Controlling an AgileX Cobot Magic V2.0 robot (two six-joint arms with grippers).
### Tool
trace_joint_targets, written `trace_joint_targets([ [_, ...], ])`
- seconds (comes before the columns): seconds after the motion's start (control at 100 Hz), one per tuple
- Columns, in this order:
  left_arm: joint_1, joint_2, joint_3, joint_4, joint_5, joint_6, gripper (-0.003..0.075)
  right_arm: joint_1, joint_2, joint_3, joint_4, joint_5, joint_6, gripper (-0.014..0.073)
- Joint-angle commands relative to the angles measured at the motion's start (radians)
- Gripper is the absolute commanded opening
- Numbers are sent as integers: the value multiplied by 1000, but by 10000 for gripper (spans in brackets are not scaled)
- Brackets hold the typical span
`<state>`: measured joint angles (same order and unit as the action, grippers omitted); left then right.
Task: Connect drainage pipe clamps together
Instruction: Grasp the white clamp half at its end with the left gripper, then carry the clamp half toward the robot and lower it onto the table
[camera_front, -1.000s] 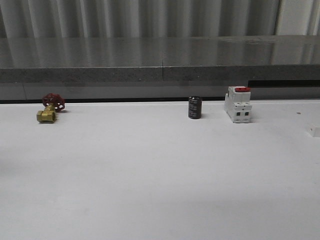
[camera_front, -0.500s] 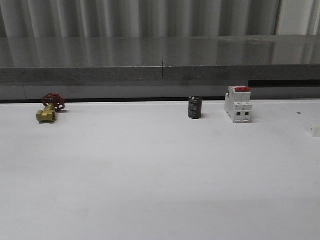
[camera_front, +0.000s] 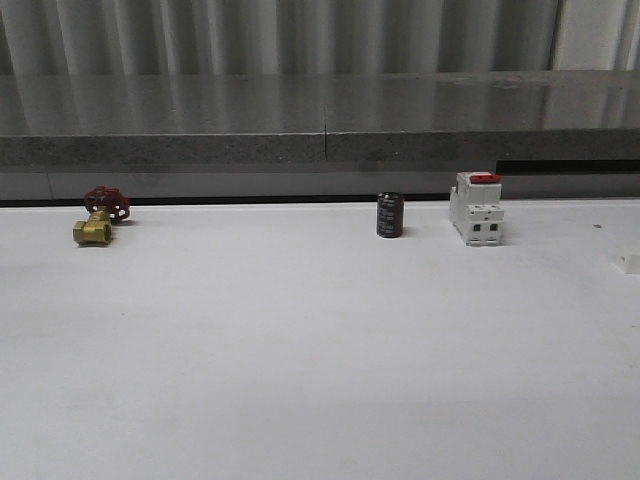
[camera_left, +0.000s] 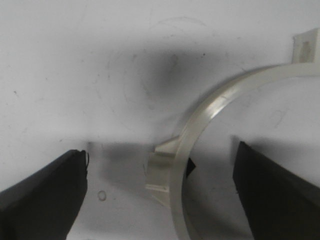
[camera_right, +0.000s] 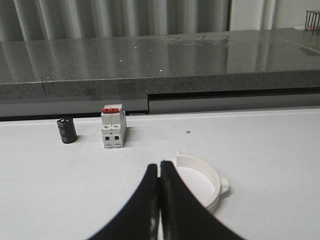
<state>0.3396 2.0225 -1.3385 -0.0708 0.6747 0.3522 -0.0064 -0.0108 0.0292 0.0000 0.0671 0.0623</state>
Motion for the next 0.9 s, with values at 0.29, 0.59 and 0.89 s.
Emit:
trace_joint_targets([
  [0.29, 2, -48, -28, -6, -44, 2, 285, -7, -19, -20, 0, -83, -5, -67],
  [0.59, 2, -57, -28, -48, -14, 2, 72, -7, -19, -20, 0, -83, -5, -67],
  [0.89, -92, -211, -28, -127, 96, -13, 71, -7, -19, -20, 0, -83, -5, -67],
])
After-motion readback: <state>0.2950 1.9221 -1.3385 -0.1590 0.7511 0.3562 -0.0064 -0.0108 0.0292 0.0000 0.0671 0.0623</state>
